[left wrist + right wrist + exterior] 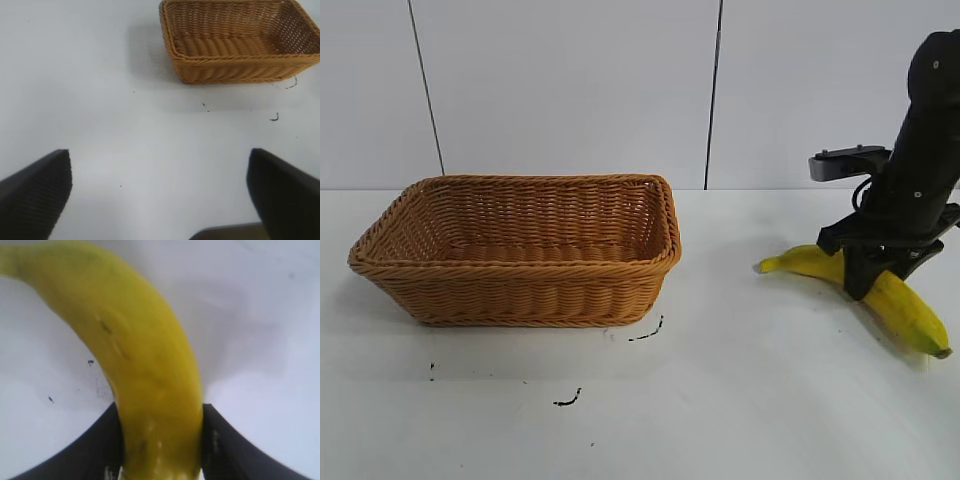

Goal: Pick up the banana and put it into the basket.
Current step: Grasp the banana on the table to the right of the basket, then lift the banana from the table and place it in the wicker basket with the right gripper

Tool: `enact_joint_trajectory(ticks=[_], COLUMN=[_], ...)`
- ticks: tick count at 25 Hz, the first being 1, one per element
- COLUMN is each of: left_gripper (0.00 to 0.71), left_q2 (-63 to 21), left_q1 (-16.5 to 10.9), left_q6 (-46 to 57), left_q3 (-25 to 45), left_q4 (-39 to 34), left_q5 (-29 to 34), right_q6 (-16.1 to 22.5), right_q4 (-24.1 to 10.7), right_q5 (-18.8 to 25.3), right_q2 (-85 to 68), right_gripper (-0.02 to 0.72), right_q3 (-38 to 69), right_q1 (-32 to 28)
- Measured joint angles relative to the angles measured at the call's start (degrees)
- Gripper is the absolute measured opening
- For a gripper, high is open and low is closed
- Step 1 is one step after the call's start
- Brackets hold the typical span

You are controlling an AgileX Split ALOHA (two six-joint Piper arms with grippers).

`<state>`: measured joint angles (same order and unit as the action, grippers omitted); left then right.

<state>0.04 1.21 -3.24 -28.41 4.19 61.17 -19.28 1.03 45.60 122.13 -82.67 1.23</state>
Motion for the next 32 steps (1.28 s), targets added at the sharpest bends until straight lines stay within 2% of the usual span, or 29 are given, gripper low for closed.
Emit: enact_joint_trajectory(ticks=[3, 6, 9, 15, 19, 29, 32], left_gripper=[0.69, 0.69, 0.69, 0.69, 0.69, 0.69, 0.69], left_q2=[0.0, 0.0, 0.0, 0.0, 0.0, 0.0, 0.0], left_q1=[0.0, 0.0, 0.0, 0.0, 0.0, 0.0, 0.0], left_q6=[0.0, 0.0, 0.0, 0.0, 0.0, 0.0, 0.0], left_q3=[0.0, 0.0, 0.0, 0.0, 0.0, 0.0, 0.0], left_q4=[0.0, 0.0, -0.04, -0.04, -0.04, -0.04, -0.04], left_q5=[0.0, 0.0, 0.0, 0.0, 0.0, 0.0, 0.0], right_q6=[0.55, 0.95, 1.44, 3.5, 3.43, 2.19, -0.25], right_q4=[0.19, 1.81, 3.36, 4.79, 3.58, 2.23, 2.17], right_q5=[6.81, 16.53, 22.68, 23.84, 24.05, 24.16, 24.22], right_q2=[-1.97, -3.2, -3.36, -3.36, -3.3, 5.47, 8.03], right_gripper=[0.303, 0.303, 0.303, 0.303, 0.303, 0.303, 0.303], right_q3=[-5.17, -11.77, -17.74, -25.21, -28.04, -43.41, -46.5], right_q1=[0.0, 0.0, 0.0, 0.0, 1.47, 12.56, 16.45])
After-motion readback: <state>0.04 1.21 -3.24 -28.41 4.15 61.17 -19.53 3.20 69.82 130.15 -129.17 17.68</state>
